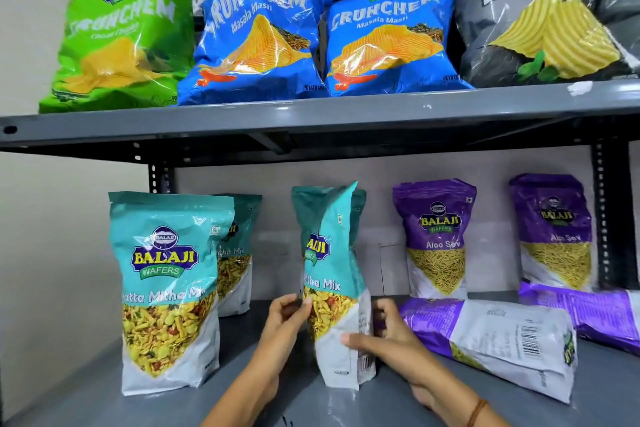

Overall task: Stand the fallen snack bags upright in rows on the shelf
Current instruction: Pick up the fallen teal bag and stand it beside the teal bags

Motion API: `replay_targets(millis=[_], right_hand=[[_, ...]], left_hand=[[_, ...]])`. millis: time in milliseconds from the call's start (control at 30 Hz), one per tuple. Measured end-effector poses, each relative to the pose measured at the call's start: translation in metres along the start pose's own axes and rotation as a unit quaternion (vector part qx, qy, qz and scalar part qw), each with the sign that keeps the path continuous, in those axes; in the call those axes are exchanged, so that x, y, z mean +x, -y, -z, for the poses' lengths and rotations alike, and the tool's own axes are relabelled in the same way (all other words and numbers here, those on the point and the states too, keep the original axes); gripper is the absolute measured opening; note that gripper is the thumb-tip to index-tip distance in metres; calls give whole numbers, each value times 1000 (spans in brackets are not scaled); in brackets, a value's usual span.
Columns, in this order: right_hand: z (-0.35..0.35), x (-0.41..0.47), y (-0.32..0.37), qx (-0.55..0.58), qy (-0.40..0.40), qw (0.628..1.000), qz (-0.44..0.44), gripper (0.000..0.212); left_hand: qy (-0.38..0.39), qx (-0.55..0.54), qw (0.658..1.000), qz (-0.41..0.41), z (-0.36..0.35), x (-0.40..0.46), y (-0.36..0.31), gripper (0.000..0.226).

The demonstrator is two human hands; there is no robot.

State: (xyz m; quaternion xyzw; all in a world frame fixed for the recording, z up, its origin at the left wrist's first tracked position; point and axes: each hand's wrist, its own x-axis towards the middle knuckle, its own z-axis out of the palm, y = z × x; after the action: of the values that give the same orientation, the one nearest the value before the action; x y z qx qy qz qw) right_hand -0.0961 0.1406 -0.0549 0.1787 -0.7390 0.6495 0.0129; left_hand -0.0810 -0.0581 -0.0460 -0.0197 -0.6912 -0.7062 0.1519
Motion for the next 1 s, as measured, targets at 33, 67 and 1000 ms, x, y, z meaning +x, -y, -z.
replay_targets(millis=[33,67,1000], right_hand=[[5,4,-1,12,12,1000,-8,61],[9,6,-1,15,10,1000,-16,52],[20,13,21,-44,20,998,28,108]], left_hand=[[42,-17,999,18,0,2,-1,30],[78,-26,996,32,-1,2,-1,42],[-168,137,961,-169,-38,-59,-30,108]])
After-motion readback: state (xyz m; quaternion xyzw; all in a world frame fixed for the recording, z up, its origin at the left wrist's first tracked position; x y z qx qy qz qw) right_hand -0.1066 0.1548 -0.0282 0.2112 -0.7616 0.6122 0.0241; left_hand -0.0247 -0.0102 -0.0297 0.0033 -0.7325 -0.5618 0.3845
